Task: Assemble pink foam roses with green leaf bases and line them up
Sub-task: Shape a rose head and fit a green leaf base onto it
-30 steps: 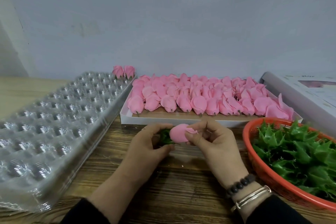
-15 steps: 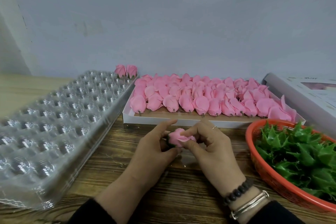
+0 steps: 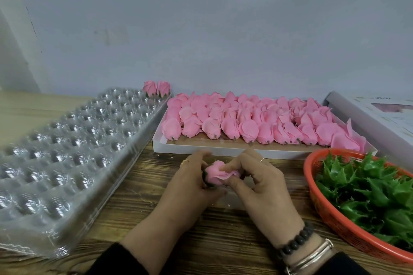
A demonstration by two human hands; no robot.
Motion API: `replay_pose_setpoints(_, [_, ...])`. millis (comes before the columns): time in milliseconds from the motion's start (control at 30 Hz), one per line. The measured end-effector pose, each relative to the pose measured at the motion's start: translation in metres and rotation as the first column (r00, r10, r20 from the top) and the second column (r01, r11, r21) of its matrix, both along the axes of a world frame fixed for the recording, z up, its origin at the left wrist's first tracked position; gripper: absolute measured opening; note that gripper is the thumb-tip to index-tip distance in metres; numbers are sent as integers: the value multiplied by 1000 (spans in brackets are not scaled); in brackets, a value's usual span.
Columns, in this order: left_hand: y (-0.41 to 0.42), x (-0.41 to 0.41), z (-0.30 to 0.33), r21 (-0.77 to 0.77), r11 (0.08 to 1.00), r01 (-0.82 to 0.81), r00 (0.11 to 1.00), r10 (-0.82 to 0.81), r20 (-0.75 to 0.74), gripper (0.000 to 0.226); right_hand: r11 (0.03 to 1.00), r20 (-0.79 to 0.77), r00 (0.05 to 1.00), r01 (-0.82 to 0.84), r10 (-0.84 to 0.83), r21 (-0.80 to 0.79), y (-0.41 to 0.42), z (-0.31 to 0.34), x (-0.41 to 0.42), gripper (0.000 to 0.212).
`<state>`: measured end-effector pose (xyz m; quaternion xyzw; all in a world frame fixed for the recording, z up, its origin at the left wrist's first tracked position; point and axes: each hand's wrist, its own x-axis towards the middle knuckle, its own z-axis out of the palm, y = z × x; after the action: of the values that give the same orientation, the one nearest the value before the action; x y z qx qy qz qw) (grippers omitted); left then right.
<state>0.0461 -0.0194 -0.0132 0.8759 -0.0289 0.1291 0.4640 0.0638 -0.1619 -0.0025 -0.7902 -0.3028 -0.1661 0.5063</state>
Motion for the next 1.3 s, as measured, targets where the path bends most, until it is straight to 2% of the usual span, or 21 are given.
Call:
replay_pose_setpoints(67, [0,-1,2,14,1000,25,1000,-25,6,31,999,-27,998,-52,52,-1,1,1,-2,19])
replay_pose_setpoints(233, [-6,-2,4,2,994,106,994,-106,-18,10,986,2,992,-124,125,-113,6,1,-3,14])
replay_pose_setpoints(267, [-7,-2,5,-28,993,113,993,-114,-12,10,985,14,992,-127,129,-117,7,2,-4,11])
replay_pose_setpoints(333, [-8,-4,9,-225,965,132,991,-132,15,17,993,46,994,-96,99,-67,8,3,-7,11])
replay_pose_setpoints(433, [-8,-5,13,-612,785,93,994,-113,6,7,996,50,999,6,-10,85,9,1,-7,22])
replay_pose_setpoints(500, [-10,-5,12,-763,646,35,995,-93,-33,10,996,3,1000,19,-20,93,10,-2,-6,30])
replay_pose_setpoints(633, [-18,-2,14,-923,384,-16,991,-120,-67,12,999,-103,994,-22,18,-34,18,-8,-6,46])
replay_pose_setpoints(667, [-21,-3,16,-947,320,-19,990,-128,-63,17,999,-121,993,-23,17,-46,20,-8,-6,45])
replay_pose_setpoints(733, [-26,-2,16,-968,247,-37,989,-131,-71,39,999,-132,991,-4,-2,-44,21,-8,-6,42])
replay_pose_setpoints(767, [-27,-2,15,-971,236,-44,989,-129,-76,48,999,-129,992,8,-14,-42,20,-8,-5,40])
replay_pose_setpoints(833, [-28,-2,15,-973,225,-59,986,-140,-92,49,999,-141,990,15,-19,-31,19,-7,-5,34])
replay_pose_setpoints(933, [-22,-3,17,-972,221,-76,963,-237,-129,40,991,-312,945,-62,98,122,17,-3,-4,22])
replay_pose_setpoints(1033, [-19,-2,18,-959,282,-35,946,-299,-122,19,963,-438,868,-147,235,225,14,0,-3,10])
replay_pose_setpoints(1067, [-20,-2,18,-957,288,-37,949,-289,-124,19,959,-448,859,-153,248,238,14,0,-3,11])
replay_pose_setpoints(1133, [-21,0,15,-964,263,-50,958,-261,-121,18,963,-447,866,-128,226,239,15,-2,-3,25])
replay_pose_setpoints(1200, [-22,0,13,-970,239,-51,965,-240,-109,20,977,-424,889,-102,173,185,17,-4,-4,35])
replay_pose_setpoints(1300, [-21,1,11,-963,261,-65,965,-230,-127,36,979,-401,900,-113,174,172,17,-2,-4,22])
